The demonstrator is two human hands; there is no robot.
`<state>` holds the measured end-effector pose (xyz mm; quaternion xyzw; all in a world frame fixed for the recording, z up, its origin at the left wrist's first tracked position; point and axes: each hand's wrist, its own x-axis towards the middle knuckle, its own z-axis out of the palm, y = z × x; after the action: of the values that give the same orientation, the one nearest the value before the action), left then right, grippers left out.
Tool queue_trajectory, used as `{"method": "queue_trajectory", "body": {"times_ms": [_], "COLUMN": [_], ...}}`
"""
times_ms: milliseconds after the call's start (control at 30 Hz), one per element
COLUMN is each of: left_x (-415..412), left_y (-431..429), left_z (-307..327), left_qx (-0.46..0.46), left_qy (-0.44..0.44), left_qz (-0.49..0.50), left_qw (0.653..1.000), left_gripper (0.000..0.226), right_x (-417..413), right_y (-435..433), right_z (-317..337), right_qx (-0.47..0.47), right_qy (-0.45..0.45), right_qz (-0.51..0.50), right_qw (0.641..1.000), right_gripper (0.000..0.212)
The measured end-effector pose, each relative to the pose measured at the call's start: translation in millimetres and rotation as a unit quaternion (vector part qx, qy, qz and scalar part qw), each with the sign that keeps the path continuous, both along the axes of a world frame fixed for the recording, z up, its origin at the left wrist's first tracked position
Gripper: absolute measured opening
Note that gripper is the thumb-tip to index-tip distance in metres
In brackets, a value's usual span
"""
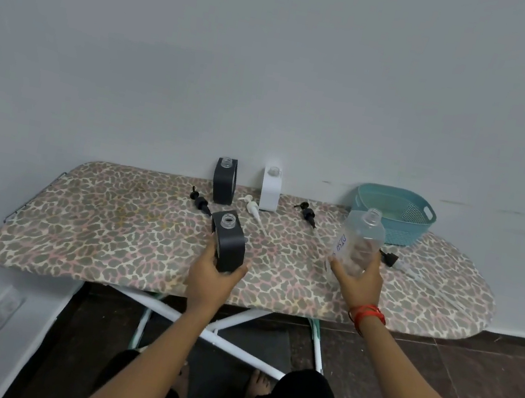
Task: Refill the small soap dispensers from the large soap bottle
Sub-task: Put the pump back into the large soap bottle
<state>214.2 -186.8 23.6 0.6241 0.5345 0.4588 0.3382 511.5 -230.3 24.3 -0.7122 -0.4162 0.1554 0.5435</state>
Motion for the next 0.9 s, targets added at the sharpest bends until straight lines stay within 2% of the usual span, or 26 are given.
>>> {"method": "queue_trajectory", "body": {"times_ms": [133, 267, 367, 533, 767, 900], "left_x": [25.9, 38.7, 58.4, 127.3, 224.3, 256.2], "left_y": [-3.2, 1.7, 7.5, 34.6, 88.9, 123.4], "left_z": [14.1, 15.9, 19.1, 33.6, 43.2, 32.3], "left_qx": [-0.017, -0.021, -0.011, -0.001, -0.012, -0.019], "left_qy": [0.032, 0.009, 0.011, -0.004, 0.011, 0.052], "left_qz": [0.1, 0.083, 0.03, -0.027, -0.068, -0.082], "left_qw": [0.994, 0.996, 0.999, 1.0, 0.998, 0.995], "left_gripper": [0.054, 0.034, 0.033, 0.037, 0.043, 0.049], "right_x": [7.8, 20.3, 29.1, 33.4, 37.5, 37.9], "right_y": [-0.6, -1.6, -0.9, 2.8, 5.0, 5.8], "right_z": [3.1, 0.5, -7.5, -15.1, -21.5, -26.8], "right_qx": [0.018, 0.018, 0.009, 0.012, 0.027, 0.037], "right_qy": [-0.032, -0.052, -0.049, -0.062, -0.06, -0.067], "right_qz": [-0.015, -0.008, -0.015, -0.021, -0.02, -0.019], "right_qw": [0.999, 0.998, 0.999, 0.998, 0.998, 0.997], "right_gripper": [0.084, 0.085, 0.094, 0.095, 0.092, 0.095]}}
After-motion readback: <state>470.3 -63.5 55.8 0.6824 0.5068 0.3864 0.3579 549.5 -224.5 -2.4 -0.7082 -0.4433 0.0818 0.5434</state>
